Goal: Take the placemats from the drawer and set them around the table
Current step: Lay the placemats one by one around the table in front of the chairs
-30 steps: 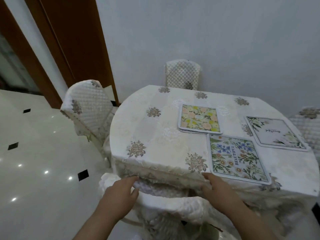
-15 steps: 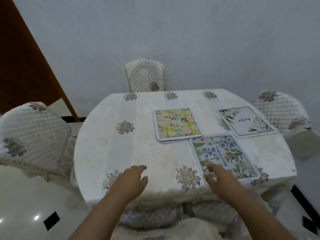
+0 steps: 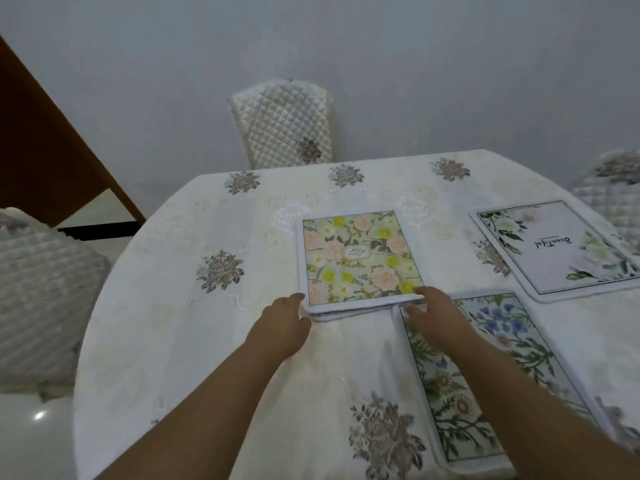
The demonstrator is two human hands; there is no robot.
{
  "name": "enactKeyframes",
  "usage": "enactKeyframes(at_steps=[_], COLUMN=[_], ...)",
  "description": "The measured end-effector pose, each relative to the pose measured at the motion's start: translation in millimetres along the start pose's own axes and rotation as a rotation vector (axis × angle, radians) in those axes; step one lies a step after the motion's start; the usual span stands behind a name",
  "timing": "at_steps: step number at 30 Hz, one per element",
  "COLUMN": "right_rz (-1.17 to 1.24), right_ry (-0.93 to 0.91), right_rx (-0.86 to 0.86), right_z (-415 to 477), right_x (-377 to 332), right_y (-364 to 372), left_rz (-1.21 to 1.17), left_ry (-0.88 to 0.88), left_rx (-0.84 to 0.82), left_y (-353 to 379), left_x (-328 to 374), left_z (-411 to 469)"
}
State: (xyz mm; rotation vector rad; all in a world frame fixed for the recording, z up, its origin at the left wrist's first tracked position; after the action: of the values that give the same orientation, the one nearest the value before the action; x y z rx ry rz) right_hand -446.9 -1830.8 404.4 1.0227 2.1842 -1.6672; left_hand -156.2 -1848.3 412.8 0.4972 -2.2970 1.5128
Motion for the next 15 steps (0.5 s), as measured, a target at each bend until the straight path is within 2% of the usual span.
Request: enactKeyframes(at_steps=[4, 7, 11, 13, 15], right_rz=[-0.039, -0.082, -0.279, -0.198, 0.034], right_ry=[0.054, 0.065, -0.006, 0.022, 0.059], right_rx=[0.006, 0.016, 0.128, 0.161, 0.197], right_z=[53, 76, 84, 89, 96], right_x=[15, 19, 16, 17, 19], right_y=[14, 20, 16, 10, 1], left_rz=[-0.079, -0.250, -0.273, -0.231, -0.258], left_ry=[0.002, -0.105, -0.166, -0.136, -0.085], left_rx=[0.017, 0.045, 0.211, 0.288, 0.313], left_y=[19, 29, 26, 18, 9], left_x=[10, 10, 3, 3, 6], left_z=[53, 81, 97, 99, 103])
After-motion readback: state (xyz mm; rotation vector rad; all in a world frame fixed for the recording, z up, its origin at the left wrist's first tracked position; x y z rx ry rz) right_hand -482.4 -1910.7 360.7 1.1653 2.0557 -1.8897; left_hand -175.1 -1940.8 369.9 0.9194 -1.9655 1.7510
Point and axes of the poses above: each hand's wrist, its own z-axis towards the middle knuckle, its own y-axis out of the palm, x = y × z, the point moved 5 cm from there along z, towards the middle knuckle, and after that the axes turned 5 degrees about -z, right-handed, at the moved point
